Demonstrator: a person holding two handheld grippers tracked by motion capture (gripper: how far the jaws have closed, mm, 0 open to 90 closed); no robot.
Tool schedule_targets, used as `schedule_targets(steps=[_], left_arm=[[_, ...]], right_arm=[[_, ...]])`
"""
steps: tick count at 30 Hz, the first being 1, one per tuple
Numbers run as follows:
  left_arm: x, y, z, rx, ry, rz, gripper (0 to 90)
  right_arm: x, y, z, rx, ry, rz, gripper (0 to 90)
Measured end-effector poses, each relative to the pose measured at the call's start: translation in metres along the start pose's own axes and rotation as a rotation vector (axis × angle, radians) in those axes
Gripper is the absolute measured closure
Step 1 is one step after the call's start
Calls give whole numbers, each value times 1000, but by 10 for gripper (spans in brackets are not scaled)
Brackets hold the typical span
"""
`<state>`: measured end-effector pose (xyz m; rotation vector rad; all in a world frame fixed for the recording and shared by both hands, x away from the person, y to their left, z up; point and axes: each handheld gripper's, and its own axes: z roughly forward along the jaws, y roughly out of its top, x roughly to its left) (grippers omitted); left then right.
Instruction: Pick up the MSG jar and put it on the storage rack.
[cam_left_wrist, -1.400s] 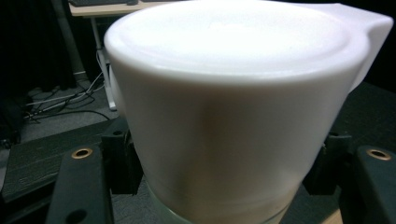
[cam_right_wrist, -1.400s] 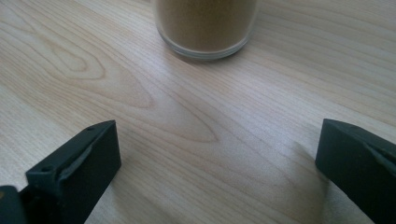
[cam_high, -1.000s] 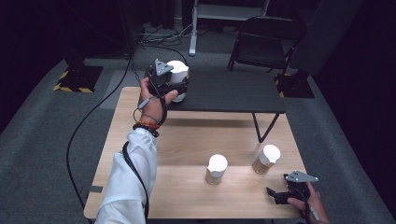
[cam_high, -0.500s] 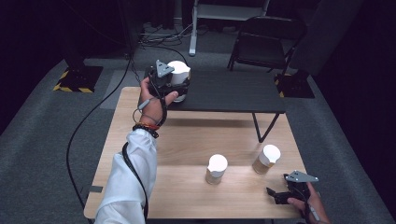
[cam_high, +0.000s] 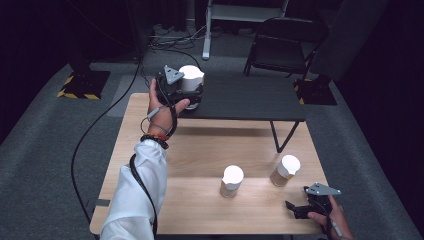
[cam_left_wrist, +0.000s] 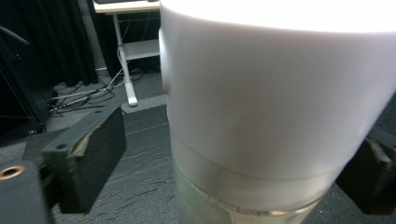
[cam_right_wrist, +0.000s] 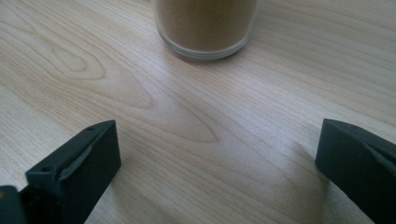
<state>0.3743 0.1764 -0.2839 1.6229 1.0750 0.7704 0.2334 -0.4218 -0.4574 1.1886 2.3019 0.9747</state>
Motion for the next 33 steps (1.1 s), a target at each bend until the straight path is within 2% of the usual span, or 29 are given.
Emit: schedule_targets(steps=[7,13,20,25,30,33], left_arm=[[1,-4,-1,0,6,-2,6],[-2,-5,-7,-13,13,18,3],[-10,-8,-17,-31,28,73,0],[-15,-13,-24,-48,29,96,0],[-21,-17,-32,-50,38,163,1],[-24,-20,-35,-56,42,177,1]], right_arm=[[0,0,0,0,0,0,0],[0,0,0,0,0,1,0],[0,0,0,1,0,2,0],[0,0,0,0,0,1,0],[0,0,0,0,0,1,0],[0,0,0,0,-1,1,0]])
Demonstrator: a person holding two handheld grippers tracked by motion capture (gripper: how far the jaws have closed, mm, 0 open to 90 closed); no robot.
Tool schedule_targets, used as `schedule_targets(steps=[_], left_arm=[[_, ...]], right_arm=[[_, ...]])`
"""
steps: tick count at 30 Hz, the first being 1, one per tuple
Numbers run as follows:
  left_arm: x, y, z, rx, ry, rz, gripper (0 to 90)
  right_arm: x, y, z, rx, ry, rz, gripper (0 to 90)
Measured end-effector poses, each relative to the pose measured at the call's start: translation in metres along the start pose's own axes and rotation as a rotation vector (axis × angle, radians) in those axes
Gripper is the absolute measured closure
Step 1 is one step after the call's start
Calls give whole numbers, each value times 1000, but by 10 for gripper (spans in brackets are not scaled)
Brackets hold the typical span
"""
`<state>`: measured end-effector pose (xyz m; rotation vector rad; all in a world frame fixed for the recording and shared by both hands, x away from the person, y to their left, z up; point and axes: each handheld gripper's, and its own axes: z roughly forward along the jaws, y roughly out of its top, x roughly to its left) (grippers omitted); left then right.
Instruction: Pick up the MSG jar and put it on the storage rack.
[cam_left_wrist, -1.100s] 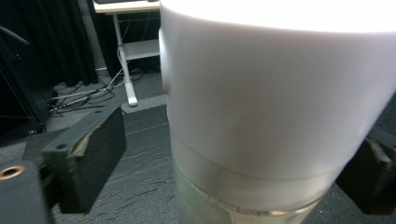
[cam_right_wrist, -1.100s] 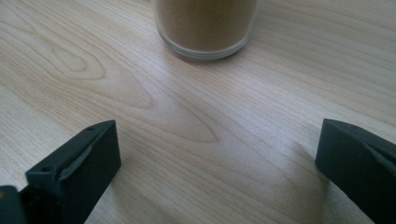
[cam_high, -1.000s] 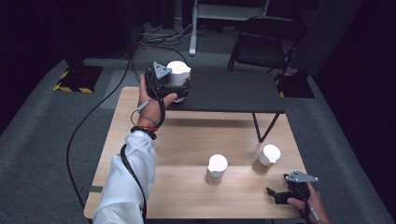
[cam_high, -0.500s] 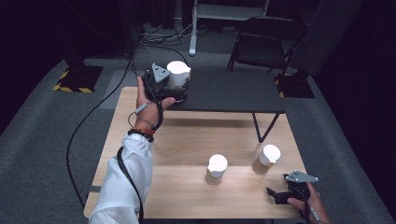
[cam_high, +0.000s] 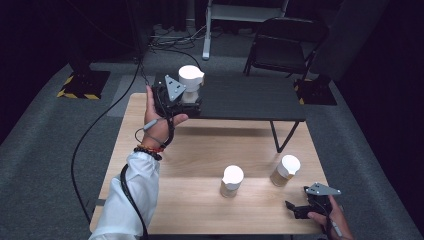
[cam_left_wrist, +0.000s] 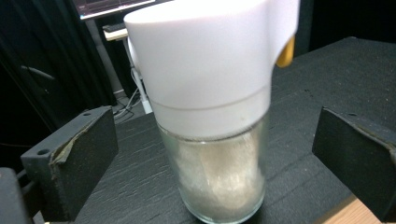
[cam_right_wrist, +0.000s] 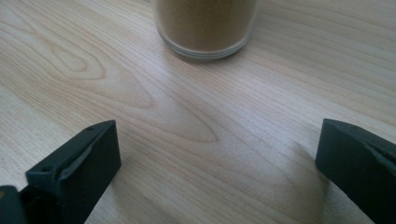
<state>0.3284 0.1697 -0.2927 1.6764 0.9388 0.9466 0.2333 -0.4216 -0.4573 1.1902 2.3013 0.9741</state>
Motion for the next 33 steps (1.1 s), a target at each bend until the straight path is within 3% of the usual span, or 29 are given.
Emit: schedule_targets(steps=[12,33], left_arm=[[-14,-13,-15,-10,10,88,1],[-30,-47,-40,-5,-31,178,1]], right_arm=[[0,0,0,0,0,0,0],[0,0,0,0,0,1,0]])
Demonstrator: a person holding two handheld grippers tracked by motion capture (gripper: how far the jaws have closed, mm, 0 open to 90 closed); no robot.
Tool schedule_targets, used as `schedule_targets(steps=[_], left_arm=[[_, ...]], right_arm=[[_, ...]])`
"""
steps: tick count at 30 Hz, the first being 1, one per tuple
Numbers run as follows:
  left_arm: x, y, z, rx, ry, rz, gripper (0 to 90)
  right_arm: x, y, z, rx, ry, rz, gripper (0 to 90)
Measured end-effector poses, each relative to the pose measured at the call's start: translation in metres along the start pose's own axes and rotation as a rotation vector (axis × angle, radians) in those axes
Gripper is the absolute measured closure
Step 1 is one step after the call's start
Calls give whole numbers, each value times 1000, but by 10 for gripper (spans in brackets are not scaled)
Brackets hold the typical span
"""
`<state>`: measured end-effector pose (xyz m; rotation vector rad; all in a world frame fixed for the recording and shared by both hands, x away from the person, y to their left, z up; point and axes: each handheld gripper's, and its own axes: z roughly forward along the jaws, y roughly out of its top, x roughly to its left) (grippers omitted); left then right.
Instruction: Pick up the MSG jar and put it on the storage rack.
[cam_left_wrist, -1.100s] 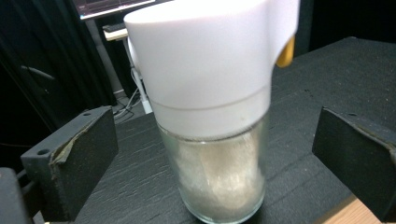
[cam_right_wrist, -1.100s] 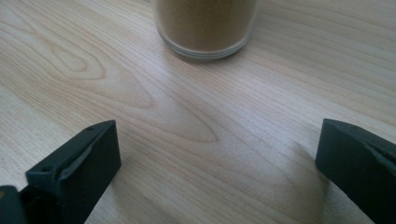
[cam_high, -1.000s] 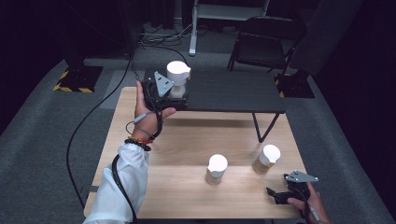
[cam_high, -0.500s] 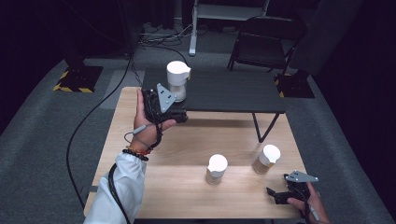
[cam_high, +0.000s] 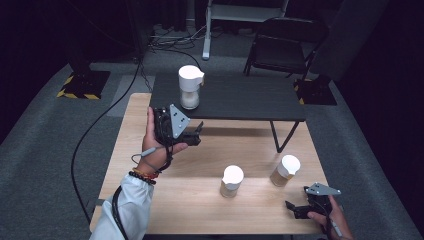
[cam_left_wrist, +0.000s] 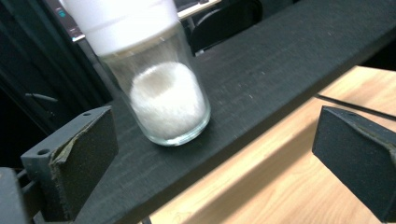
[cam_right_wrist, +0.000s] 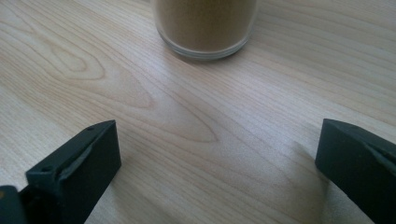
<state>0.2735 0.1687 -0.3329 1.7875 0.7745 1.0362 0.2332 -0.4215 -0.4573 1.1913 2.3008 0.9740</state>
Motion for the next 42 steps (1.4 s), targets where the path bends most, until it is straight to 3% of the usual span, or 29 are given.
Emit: schedule_targets(steps=[16,26,42], left_arm=[[-18,-29,-6,79,-28,77,2],[-21,-42,-9,123,-37,84,3],[-34,-62,-7,222,-79,134,2]], right_arm=[[0,0,0,0,-1,0,0],[0,0,0,0,-2,1,0],[1,0,0,-1,-3,2,0]])
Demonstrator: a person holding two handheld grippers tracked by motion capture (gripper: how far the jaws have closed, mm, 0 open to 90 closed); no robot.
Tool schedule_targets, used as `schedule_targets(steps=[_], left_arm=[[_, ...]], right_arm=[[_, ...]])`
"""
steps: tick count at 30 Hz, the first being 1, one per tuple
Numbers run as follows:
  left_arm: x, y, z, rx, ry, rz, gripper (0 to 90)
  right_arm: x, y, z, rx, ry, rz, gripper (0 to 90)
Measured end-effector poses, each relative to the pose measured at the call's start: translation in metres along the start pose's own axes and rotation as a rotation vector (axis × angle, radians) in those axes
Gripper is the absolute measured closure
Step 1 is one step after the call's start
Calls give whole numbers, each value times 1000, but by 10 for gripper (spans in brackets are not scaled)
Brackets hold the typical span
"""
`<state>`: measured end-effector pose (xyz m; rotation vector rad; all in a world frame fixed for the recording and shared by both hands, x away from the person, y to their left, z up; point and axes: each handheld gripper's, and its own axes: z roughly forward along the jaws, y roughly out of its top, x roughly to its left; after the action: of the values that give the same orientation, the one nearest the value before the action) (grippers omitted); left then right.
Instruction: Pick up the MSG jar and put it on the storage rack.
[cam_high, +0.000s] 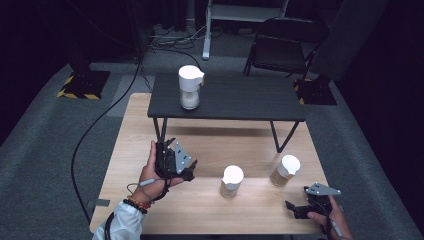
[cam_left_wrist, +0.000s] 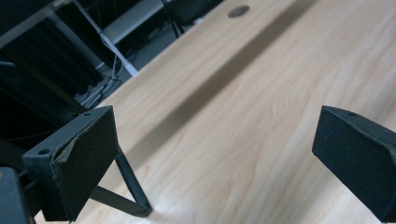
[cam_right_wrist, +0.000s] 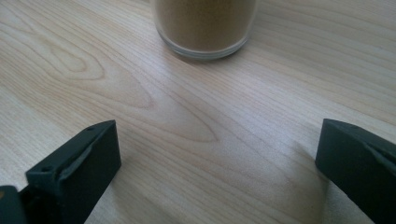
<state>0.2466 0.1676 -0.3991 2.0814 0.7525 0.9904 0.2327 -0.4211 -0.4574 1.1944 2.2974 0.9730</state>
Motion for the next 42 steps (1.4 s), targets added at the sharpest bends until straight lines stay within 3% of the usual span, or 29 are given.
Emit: schedule_targets(steps=[24,34,42], left_arm=[[-9,-38,4,129,-46,-20,5],[-4,-51,5,188,-63,-50,6],[3,-63,1,217,-84,-111,6]], right_arm=[[0,0,0,-1,-2,1,0],[0,-1,0,0,-2,2,0],[0,0,0,0,-2,2,0]])
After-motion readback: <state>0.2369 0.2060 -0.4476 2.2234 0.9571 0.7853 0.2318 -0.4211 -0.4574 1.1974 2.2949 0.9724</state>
